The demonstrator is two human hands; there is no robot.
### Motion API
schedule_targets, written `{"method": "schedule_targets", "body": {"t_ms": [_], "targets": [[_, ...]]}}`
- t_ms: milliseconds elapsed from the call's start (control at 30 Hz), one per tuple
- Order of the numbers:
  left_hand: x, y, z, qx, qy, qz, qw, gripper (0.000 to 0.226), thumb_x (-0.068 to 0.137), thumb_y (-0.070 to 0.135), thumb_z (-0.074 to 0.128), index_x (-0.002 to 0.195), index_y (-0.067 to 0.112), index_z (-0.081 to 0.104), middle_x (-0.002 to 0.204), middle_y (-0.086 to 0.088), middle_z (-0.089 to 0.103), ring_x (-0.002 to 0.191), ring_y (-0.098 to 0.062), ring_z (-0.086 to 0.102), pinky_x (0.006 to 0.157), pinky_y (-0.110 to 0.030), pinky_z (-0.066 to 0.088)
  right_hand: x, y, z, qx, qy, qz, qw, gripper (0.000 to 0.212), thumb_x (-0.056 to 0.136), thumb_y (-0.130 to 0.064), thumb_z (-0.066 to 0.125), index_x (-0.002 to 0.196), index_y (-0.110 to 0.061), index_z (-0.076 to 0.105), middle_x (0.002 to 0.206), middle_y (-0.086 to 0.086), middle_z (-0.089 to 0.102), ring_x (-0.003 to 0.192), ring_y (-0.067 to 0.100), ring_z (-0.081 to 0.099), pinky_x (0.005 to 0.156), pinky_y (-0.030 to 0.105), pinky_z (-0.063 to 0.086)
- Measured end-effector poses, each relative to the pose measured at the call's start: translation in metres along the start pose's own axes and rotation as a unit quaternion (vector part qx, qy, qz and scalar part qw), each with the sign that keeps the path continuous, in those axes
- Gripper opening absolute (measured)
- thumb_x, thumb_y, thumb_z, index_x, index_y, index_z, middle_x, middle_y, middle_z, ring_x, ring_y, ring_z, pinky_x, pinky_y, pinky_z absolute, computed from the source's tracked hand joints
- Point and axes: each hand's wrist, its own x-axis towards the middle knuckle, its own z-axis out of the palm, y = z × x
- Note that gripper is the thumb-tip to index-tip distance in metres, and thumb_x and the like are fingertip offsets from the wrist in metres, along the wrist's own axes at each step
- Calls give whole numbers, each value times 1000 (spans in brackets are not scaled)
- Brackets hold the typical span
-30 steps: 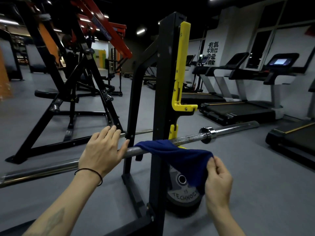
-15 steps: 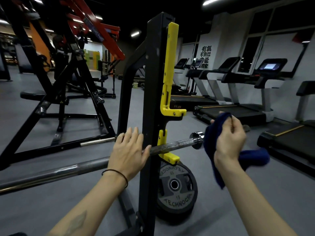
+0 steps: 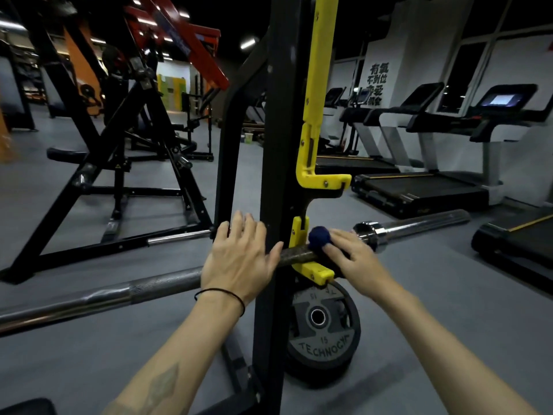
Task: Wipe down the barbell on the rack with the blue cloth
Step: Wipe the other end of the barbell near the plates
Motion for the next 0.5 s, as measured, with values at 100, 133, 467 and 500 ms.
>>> {"method": "schedule_targets", "body": {"t_ms": [100, 133, 467, 500], "targets": [[1, 1, -1, 3, -3, -1, 1000, 69, 102, 53, 16, 126, 5, 58, 136, -21, 56, 136, -38, 42, 103, -48, 36, -7, 2, 0, 51, 119, 99, 987, 26, 106, -24, 55, 128, -29, 69, 132, -31, 55, 132, 0, 44, 123, 30, 18], [1, 1, 0, 5, -3, 0, 1000, 68, 102, 52, 17, 124, 5, 59, 134, -21, 57, 135, -39, 42, 102, -49, 36, -7, -7, 10, 68, 148, 129, 978, 29, 106, -25, 55, 131, -25, 69, 139, -23, 56, 138, 2, 41, 121, 29, 21], [-1, 1, 0, 11, 1, 9, 1000, 67, 102, 52, 17, 121, 5, 61, 131, -21, 59, 134, -40, 44, 99, -49, 37, 4, 1, -7, -27, 51, 109, 992, 36, 104, -31, 54, 136, -23, 67, 143, -5, 61, 143, 17, 44, 124, 41, 22], [0, 1, 1, 15, 1, 10, 1000, 67, 102, 52, 17, 120, 5, 61, 131, -21, 59, 133, -40, 44, 98, -49, 37, 1, 4, -7, -33, 95, 131, 986, 37, 105, -31, 51, 138, -22, 65, 143, -2, 62, 142, 22, 45, 121, 42, 29]]}}
